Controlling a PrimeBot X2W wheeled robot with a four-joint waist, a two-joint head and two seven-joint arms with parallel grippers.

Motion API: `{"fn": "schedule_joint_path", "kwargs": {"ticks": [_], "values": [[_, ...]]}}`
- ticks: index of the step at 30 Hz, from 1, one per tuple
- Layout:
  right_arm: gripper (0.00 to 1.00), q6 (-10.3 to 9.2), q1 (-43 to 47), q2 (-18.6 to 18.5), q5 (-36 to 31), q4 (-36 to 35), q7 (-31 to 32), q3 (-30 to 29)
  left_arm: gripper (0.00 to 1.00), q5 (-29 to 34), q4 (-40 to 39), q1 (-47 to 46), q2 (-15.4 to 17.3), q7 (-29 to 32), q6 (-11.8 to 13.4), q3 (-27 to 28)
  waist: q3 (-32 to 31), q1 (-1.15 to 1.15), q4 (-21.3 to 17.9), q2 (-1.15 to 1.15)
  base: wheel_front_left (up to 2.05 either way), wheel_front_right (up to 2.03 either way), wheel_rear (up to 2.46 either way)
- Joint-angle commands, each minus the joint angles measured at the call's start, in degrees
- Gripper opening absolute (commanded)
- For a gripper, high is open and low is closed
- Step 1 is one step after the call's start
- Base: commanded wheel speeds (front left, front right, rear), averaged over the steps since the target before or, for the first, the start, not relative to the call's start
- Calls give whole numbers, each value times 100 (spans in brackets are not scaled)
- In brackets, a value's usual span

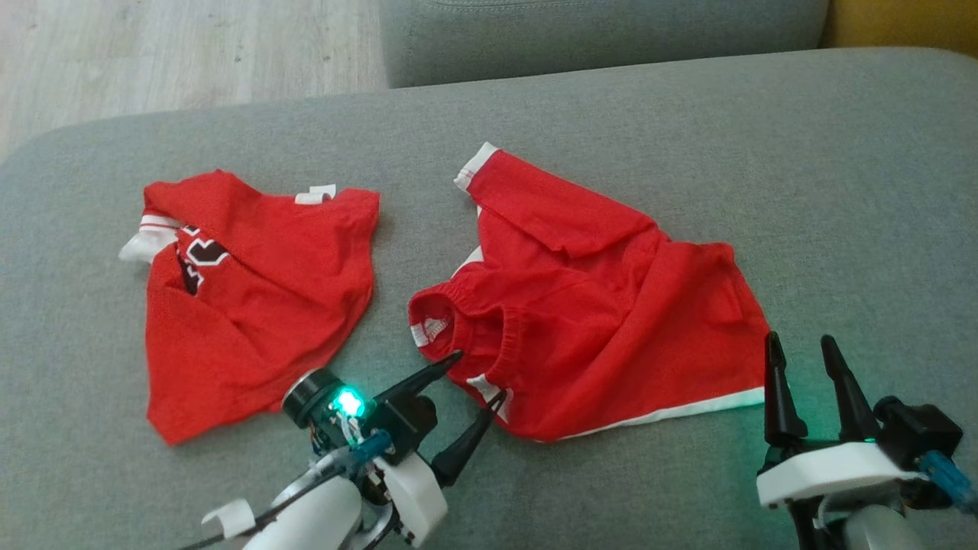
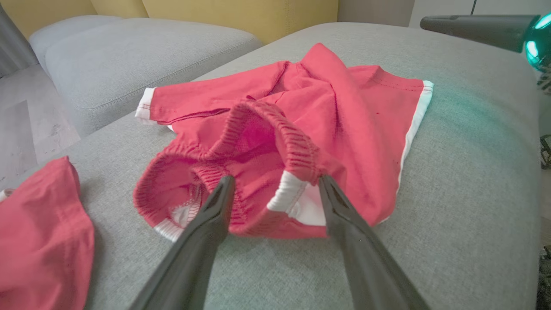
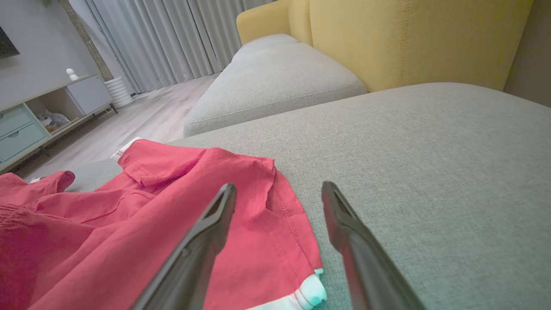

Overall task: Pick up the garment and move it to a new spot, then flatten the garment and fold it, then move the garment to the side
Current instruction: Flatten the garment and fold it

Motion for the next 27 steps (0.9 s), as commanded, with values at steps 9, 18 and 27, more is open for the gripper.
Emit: {"fn": "schedule_joint_path", "kwargs": {"ticks": [9,18,27], "values": [[100,-4,-249,-33,61,-83,-63,155,100,-254,-186,-402,205,115,11,-21,44,0,-89,0,0,0,0],[100,-4,-258,-33,68,2,-63,171,0,-461,-179,-493,264,184,10,-260,52,0,-104,0,0,0,0],[100,-4,-229,-33,-171,744,100,148,0,-652,-299,-373,252,34,89,-182,-70,0,13,0,0,0,0]]}}
